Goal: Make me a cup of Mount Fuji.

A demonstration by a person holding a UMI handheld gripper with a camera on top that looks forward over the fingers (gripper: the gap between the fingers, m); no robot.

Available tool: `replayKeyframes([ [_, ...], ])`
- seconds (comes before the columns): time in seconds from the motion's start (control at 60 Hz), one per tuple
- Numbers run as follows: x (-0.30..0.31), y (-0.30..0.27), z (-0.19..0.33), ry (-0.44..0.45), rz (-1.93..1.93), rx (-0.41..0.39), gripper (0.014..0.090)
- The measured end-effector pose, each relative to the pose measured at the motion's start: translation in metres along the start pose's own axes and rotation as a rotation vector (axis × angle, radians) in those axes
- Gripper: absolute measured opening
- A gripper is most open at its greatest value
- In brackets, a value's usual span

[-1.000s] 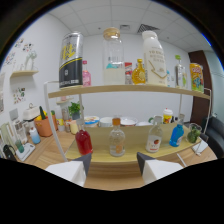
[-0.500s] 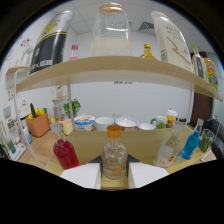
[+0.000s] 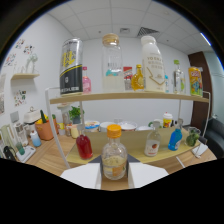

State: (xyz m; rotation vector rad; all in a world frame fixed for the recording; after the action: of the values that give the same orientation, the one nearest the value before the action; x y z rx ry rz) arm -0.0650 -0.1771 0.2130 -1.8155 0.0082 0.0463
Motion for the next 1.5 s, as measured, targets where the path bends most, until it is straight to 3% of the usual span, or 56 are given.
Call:
replayKeyframes([
  [0.233,-0.006,0.09,-0.025,0.007,0.128,-0.147,0.0355],
  [0.417,-0.006,0.115,-0.02,-0.026,0.443,-0.214,0.0354],
  [0.817,-0.001,0.084,-0.01,-0.206,1.323,-0.138,0.0352],
  [1.1,0.005,0.083,-0.005,-0.312,1.81,-0.126,0.0355],
  [1.317,0.003,0.082,-0.008,-0.305,1.762,-0.136,0.0353],
  [1.5,-0.01,0.048,-0.02,-0.257,1.32,-0.097,0.0356],
])
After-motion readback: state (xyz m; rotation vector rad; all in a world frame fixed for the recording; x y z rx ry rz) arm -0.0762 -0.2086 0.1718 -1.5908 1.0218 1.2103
